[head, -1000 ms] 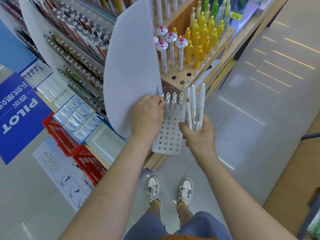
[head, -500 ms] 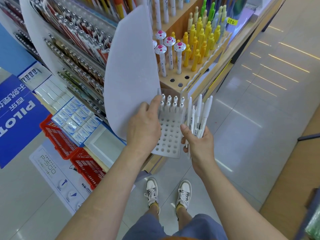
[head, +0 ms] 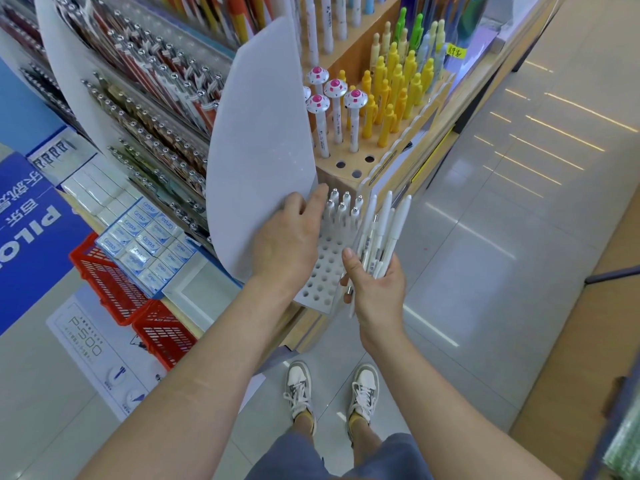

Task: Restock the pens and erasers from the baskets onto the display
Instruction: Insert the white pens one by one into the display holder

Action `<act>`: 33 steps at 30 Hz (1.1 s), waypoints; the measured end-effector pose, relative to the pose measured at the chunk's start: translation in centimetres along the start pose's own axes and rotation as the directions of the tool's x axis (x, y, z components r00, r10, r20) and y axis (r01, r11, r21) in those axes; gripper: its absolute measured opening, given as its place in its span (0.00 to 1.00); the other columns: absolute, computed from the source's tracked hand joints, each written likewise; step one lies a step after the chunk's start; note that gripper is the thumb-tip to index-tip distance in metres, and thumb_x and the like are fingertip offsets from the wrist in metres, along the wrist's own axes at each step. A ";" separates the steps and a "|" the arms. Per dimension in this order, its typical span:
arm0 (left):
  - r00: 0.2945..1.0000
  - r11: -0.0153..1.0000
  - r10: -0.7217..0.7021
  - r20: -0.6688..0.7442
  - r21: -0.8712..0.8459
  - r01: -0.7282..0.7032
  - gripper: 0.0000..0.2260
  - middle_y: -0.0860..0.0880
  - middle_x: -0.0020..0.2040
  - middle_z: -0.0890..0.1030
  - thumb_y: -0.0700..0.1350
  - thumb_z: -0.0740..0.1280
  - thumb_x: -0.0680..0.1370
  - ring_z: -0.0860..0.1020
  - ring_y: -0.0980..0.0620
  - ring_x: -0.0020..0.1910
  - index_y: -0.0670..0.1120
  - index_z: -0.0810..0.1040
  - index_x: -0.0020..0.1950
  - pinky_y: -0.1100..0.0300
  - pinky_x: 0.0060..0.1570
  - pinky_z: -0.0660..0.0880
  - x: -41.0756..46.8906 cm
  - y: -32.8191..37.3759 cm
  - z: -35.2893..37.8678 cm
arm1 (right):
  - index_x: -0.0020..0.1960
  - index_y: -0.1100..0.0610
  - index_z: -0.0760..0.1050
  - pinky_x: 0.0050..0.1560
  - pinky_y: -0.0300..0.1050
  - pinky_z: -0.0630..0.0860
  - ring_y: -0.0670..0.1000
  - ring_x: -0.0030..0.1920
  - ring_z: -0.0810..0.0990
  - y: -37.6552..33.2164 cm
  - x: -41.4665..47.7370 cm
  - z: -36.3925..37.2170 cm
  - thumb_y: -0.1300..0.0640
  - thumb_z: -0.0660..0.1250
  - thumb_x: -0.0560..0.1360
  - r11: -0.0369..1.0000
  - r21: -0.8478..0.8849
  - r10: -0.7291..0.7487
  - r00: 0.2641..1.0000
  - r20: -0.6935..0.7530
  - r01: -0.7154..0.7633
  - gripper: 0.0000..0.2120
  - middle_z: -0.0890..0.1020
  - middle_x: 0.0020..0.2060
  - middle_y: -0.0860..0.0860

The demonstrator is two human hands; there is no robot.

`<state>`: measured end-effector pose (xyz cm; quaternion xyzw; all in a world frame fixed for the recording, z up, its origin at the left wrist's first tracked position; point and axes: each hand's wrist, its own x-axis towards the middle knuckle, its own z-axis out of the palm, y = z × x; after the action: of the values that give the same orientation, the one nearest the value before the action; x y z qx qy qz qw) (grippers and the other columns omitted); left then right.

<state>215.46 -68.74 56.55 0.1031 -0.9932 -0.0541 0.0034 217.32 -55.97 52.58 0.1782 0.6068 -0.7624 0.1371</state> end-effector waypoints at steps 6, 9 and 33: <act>0.991 0.896 -0.073 -0.108 -0.443 0.018 0.17 0.49 0.47 0.76 0.40 0.63 0.76 0.76 0.46 0.38 0.50 0.74 0.64 0.51 0.38 0.74 -1.5 2.1 -0.7 | 0.53 0.63 0.74 0.26 0.42 0.68 0.50 0.31 0.74 -0.5 0.4 -2.5 0.59 0.72 0.74 0.994 0.079 0.075 0.995 0.061 -0.079 0.12 0.77 0.36 0.55; 0.989 0.710 -0.141 0.054 -0.691 0.139 0.10 0.56 0.42 0.78 0.47 0.65 0.77 0.77 0.56 0.38 0.52 0.79 0.57 0.59 0.44 0.75 -3.0 4.4 -0.8 | 0.53 0.61 0.75 0.28 0.40 0.66 0.54 0.36 0.73 -0.9 0.5 -3.0 0.58 0.72 0.73 0.986 0.112 0.104 0.983 0.149 -0.121 0.11 0.78 0.38 0.56; 0.920 0.496 -0.388 -0.050 -0.853 0.163 0.09 0.58 0.37 0.82 0.46 0.72 0.73 0.82 0.56 0.34 0.62 0.80 0.41 0.62 0.35 0.79 -7.4 -0.5 -4.9 | 0.50 0.59 0.74 0.23 0.38 0.62 0.48 0.28 0.68 -5.0 2.4 -4.5 0.57 0.68 0.75 0.995 0.100 -0.023 0.993 0.119 0.012 0.07 0.73 0.30 0.50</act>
<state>222.87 -68.18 61.41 0.2526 -0.8082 -0.5071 0.1608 213.56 -50.39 55.03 0.1334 0.5605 -0.8020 0.1575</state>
